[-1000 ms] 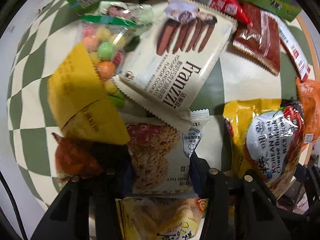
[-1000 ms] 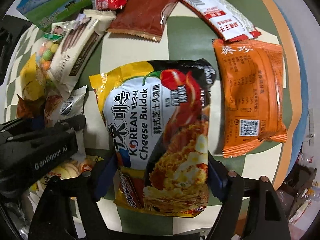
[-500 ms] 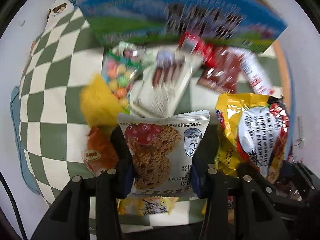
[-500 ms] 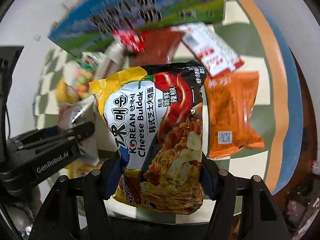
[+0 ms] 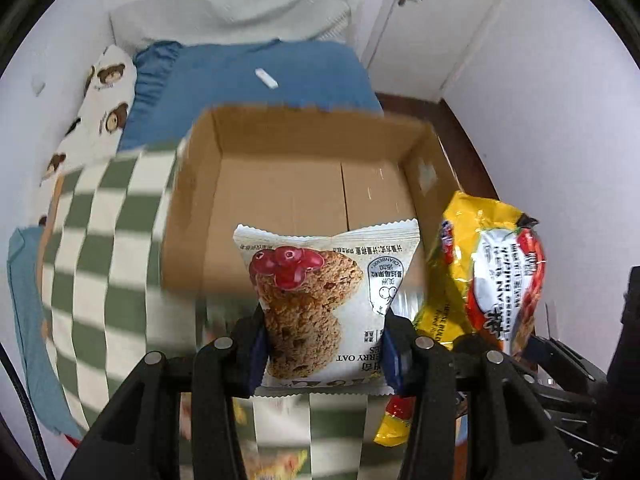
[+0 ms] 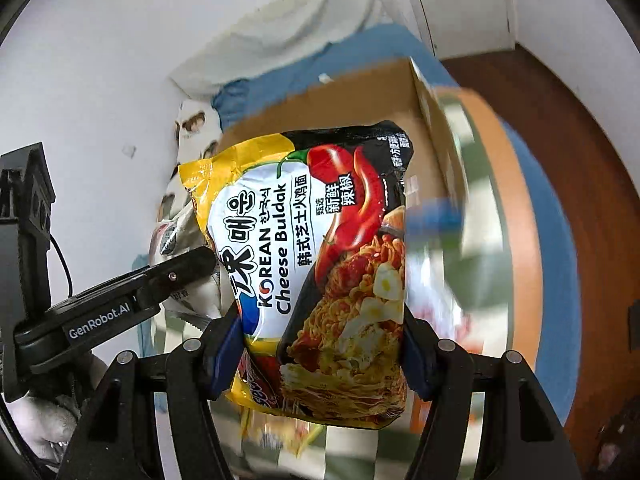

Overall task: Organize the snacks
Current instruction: 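Carry both packets into the cardboard box and open both grippers, then grasp the Franzzi biscuit packet with the right gripper while the left grasps the yellow packet, then carry both packets into the box and release them beside the noodle pack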

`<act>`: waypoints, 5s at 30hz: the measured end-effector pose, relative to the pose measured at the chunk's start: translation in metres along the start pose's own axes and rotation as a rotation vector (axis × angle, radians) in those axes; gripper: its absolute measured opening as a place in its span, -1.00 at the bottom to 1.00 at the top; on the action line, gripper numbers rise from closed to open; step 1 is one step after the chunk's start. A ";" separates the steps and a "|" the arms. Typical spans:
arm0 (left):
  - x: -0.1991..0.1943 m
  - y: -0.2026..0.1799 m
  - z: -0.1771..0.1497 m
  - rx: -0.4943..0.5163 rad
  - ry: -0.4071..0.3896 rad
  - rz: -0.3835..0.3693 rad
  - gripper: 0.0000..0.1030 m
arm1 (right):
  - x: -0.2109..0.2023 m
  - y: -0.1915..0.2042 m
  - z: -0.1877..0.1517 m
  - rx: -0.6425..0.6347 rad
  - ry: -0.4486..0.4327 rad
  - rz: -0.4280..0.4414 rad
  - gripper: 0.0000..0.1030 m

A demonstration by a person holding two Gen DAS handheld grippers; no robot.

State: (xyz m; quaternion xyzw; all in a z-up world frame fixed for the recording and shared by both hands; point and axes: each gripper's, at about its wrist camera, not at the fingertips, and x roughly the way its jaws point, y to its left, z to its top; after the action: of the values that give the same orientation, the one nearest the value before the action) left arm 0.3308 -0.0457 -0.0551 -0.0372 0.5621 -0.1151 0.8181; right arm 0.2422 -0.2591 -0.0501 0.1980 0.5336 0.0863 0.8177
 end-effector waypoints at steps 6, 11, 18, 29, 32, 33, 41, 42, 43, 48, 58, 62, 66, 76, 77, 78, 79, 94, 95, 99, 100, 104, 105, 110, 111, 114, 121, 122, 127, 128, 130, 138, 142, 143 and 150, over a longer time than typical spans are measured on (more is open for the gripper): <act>0.068 0.019 0.086 -0.049 0.080 0.063 -0.16 | 0.045 -0.005 0.099 -0.029 0.024 -0.064 0.33; 0.134 0.039 0.118 -0.095 0.188 0.090 -0.16 | 0.123 -0.003 0.147 -0.032 0.135 -0.124 0.33; 0.193 0.046 0.125 -0.093 0.296 0.118 -0.16 | 0.199 -0.025 0.174 -0.016 0.258 -0.179 0.34; 0.193 0.036 0.128 -0.050 0.264 0.145 0.86 | 0.238 -0.036 0.187 -0.044 0.329 -0.191 0.91; 0.186 0.036 0.128 -0.054 0.248 0.154 0.86 | 0.225 -0.032 0.182 -0.063 0.315 -0.204 0.91; 0.180 0.035 0.125 -0.058 0.243 0.153 0.86 | 0.223 -0.029 0.182 -0.067 0.311 -0.209 0.91; 0.134 0.032 0.108 -0.060 0.146 0.167 0.86 | 0.166 -0.013 0.155 -0.086 0.243 -0.218 0.91; 0.125 0.031 0.105 -0.063 0.131 0.162 0.86 | 0.157 -0.010 0.153 -0.091 0.228 -0.218 0.91; 0.118 0.030 0.103 -0.066 0.118 0.160 0.86 | 0.151 -0.007 0.152 -0.095 0.216 -0.218 0.91; 0.069 0.022 0.085 -0.066 0.036 0.145 0.86 | 0.106 0.009 0.137 -0.117 0.129 -0.206 0.91; -0.012 0.027 0.017 -0.059 -0.061 0.151 0.86 | 0.032 0.029 0.078 -0.074 0.024 -0.107 0.91; -0.001 0.053 -0.029 -0.061 -0.020 0.204 0.86 | 0.031 0.016 0.029 0.014 0.039 -0.053 0.91; 0.040 0.090 -0.067 -0.128 0.132 0.217 0.86 | 0.066 -0.005 -0.020 0.156 0.113 0.020 0.91; 0.092 0.103 -0.119 -0.067 0.243 0.148 0.83 | 0.156 -0.002 -0.088 0.201 0.270 0.028 0.75; 0.087 0.095 -0.122 0.013 0.235 0.175 0.83 | 0.158 0.000 -0.091 0.192 0.275 0.026 0.75; 0.085 0.090 -0.127 0.089 0.231 0.214 0.83 | 0.161 0.001 -0.094 0.182 0.282 0.022 0.75; 0.085 0.084 -0.132 0.156 0.230 0.244 0.83 | 0.164 0.003 -0.098 0.173 0.294 0.020 0.75; 0.141 0.121 -0.130 0.092 0.283 0.335 0.83 | 0.192 0.019 -0.105 0.160 0.302 -0.030 0.75; 0.140 0.130 -0.127 0.043 0.284 0.334 0.83 | 0.197 0.022 -0.104 0.171 0.295 -0.032 0.75; 0.125 0.152 -0.121 -0.069 0.266 0.323 0.83 | 0.226 0.042 -0.094 0.183 0.261 -0.082 0.65; 0.119 0.155 -0.120 -0.083 0.275 0.322 0.83 | 0.236 0.048 -0.093 0.168 0.263 -0.106 0.48; 0.094 0.147 -0.125 -0.024 0.255 0.302 0.83 | 0.258 0.070 -0.096 0.026 0.294 -0.186 0.24; 0.091 0.145 -0.129 -0.007 0.259 0.291 0.83 | 0.257 0.072 -0.099 -0.015 0.297 -0.188 0.21; 0.112 0.129 -0.150 0.062 0.344 0.278 0.83 | 0.242 0.064 -0.117 -0.147 0.352 -0.213 0.20; 0.118 0.127 -0.153 0.059 0.358 0.276 0.83 | 0.239 0.062 -0.121 -0.165 0.365 -0.222 0.20; 0.138 0.132 -0.157 -0.015 0.387 0.235 0.11 | 0.230 0.056 -0.134 -0.193 0.386 -0.241 0.21; 0.125 0.161 -0.151 -0.051 0.341 0.287 -0.14 | 0.215 0.042 -0.146 -0.184 0.397 -0.254 0.21; 0.120 0.167 -0.150 -0.048 0.333 0.317 -0.14 | 0.213 0.039 -0.147 -0.180 0.395 -0.251 0.21; 0.127 0.202 -0.149 -0.103 0.383 0.342 -0.08 | 0.213 0.016 -0.141 -0.077 0.372 -0.212 0.26; 0.133 0.207 -0.150 -0.126 0.400 0.326 -0.01 | 0.213 0.012 -0.138 -0.050 0.365 -0.204 0.29; 0.139 0.213 -0.153 -0.156 0.404 0.311 0.02 | 0.215 0.008 -0.133 -0.005 0.359 -0.190 0.42; 0.124 0.211 -0.167 -0.185 0.331 0.319 -0.17 | 0.220 0.028 -0.144 0.002 0.308 -0.291 0.18; 0.095 0.197 -0.167 -0.156 0.262 0.332 -0.18 | 0.215 0.037 -0.148 -0.026 0.274 -0.277 0.12; 0.083 0.192 -0.166 -0.152 0.242 0.325 -0.18 | 0.210 0.037 -0.148 -0.031 0.267 -0.267 0.12; 0.016 0.124 -0.136 -0.130 0.104 0.208 -0.18 | 0.146 0.054 -0.126 -0.082 0.184 -0.119 0.12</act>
State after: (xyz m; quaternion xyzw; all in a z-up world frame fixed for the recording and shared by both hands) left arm 0.2278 0.0802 -0.1426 -0.0258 0.6110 0.0051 0.7912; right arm 0.1926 -0.1296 -0.1948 0.1235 0.6134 0.0773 0.7763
